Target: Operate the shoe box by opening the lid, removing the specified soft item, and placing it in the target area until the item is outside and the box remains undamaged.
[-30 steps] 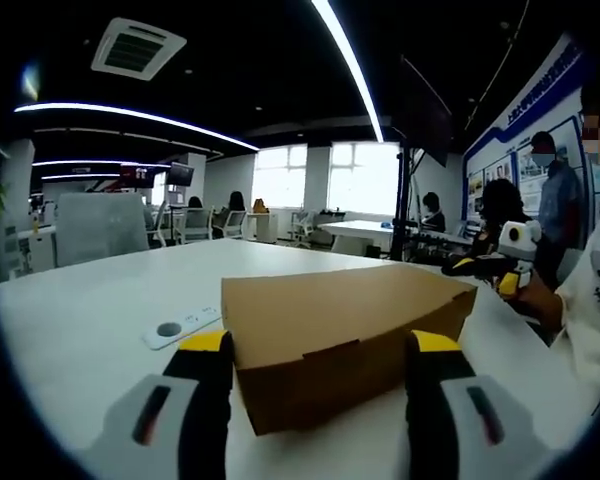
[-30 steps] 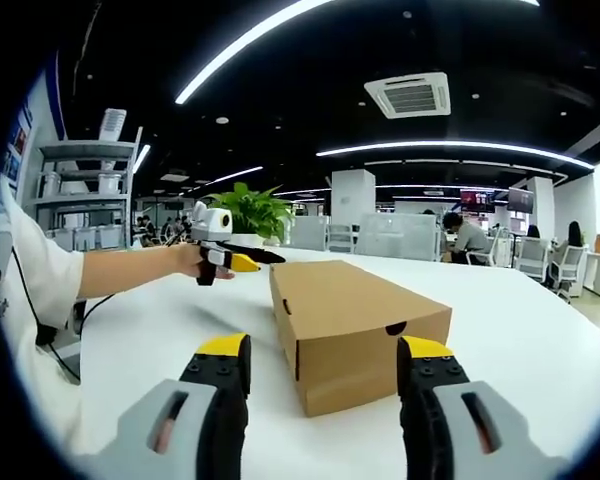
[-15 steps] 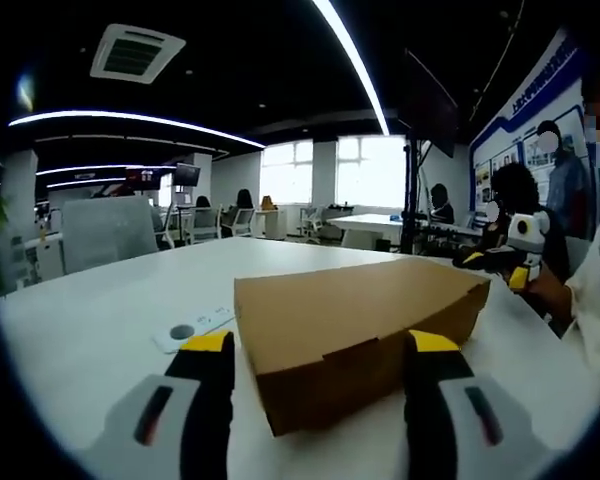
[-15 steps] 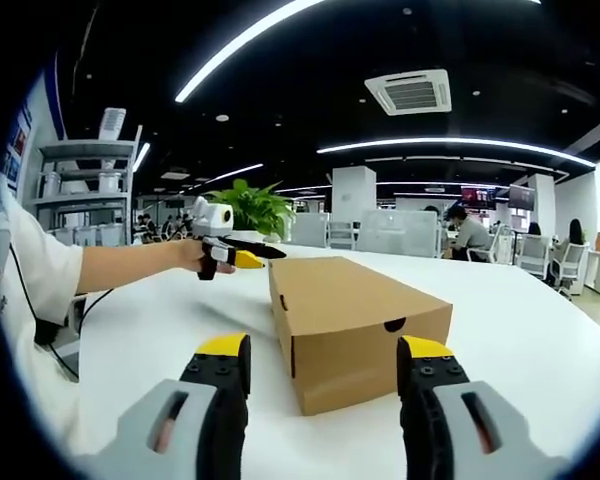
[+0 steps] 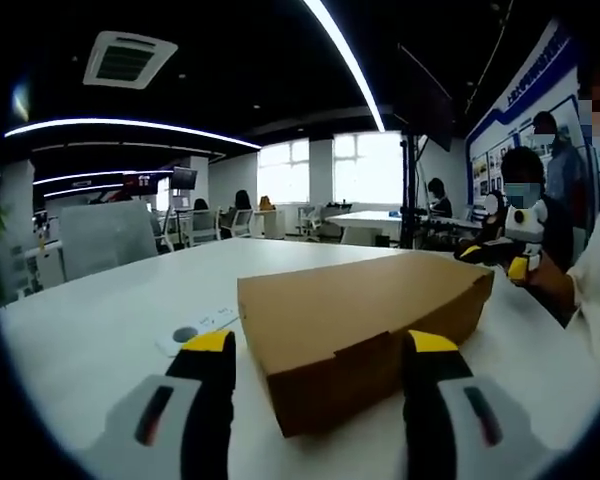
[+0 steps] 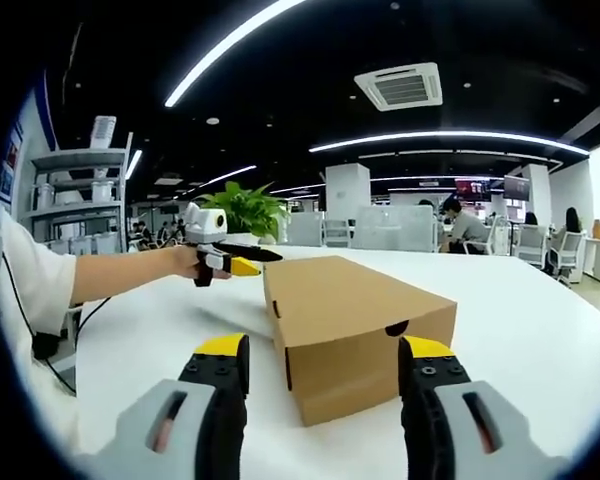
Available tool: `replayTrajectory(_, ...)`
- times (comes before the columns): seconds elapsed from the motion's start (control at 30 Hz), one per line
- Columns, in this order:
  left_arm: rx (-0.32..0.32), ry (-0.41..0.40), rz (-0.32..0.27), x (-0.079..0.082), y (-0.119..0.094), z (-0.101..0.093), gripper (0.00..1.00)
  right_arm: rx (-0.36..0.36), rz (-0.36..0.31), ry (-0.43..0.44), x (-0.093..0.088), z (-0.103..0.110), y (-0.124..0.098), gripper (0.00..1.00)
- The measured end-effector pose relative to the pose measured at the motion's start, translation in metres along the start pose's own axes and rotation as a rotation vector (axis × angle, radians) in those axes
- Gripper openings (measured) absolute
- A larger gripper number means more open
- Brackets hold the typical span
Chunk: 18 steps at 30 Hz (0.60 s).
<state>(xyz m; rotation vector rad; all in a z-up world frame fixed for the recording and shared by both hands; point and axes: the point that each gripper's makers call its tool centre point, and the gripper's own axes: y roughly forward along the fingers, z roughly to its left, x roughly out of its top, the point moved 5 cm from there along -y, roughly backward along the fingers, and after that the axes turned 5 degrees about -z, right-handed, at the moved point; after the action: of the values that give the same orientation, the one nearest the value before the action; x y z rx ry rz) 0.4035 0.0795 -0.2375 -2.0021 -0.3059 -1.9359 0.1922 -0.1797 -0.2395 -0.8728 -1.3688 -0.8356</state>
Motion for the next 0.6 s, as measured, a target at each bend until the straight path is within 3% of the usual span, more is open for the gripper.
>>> replayTrajectory(0.13, 0.0, -0.007, 0.008, -0.005, 0.002, 0.001, 0.7, -0.02, 0.0, -0.022, 0.0, -0.002, 0.0, 0.62)
replayTrajectory(0.27, -0.042, 0.01, 0.024, -0.01, 0.004, -0.004, 0.69, -0.021, 0.005, -0.021, -0.004, -0.005, 0.006, 0.66)
replayTrajectory(0.37, -0.04, 0.021, 0.036, -0.013, 0.005, -0.005, 0.69, -0.038, -0.011, -0.026, -0.003, -0.007, 0.009, 0.72)
replayTrajectory(0.5, -0.045, 0.011, 0.036, -0.015, 0.005, -0.005, 0.69, -0.048, -0.009, -0.017, -0.003, -0.007, 0.014, 0.73)
replayTrajectory(0.6, -0.043, 0.004, 0.033, -0.016, 0.006, -0.005, 0.68, -0.059, -0.001, -0.056, -0.003, -0.003, 0.02, 0.71)
